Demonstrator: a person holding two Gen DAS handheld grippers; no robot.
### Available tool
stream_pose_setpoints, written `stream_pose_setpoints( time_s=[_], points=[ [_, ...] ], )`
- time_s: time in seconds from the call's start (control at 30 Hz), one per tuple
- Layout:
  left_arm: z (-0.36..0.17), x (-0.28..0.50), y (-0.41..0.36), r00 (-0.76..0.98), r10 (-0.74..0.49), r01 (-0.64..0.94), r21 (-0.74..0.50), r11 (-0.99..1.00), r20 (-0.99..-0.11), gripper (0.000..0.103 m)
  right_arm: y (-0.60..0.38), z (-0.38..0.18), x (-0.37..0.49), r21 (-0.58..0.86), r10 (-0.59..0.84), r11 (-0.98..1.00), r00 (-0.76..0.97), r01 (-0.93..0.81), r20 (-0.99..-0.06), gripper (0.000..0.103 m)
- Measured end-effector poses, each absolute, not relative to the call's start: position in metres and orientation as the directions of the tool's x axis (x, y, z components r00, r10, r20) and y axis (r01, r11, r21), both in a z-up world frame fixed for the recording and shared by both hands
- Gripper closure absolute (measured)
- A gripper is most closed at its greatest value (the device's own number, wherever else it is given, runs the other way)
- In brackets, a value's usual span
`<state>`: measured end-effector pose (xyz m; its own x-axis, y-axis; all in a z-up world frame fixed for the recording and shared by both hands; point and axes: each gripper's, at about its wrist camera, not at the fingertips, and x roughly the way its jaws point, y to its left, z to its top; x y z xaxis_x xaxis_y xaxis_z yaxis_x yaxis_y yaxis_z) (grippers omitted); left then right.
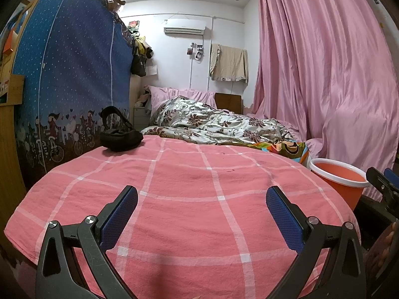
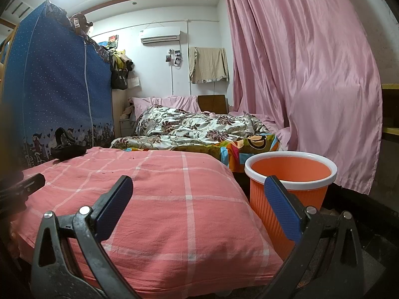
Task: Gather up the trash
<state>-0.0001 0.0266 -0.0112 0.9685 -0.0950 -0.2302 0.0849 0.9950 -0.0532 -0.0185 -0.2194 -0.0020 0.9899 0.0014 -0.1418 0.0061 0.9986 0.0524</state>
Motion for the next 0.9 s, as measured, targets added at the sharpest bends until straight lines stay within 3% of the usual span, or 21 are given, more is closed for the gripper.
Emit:
stream_pose_setpoints(
  time_s=[0.9],
  points=[
    [-0.0129,-0.0008,0.0279,0.969,-0.097,0.087,-0.05,0.995,-0.227,0.002,-0.2189,-0.0041,-0.0196,0.054,0.001,0.998,0.989,0.007,-0.146,0.0]
  ],
)
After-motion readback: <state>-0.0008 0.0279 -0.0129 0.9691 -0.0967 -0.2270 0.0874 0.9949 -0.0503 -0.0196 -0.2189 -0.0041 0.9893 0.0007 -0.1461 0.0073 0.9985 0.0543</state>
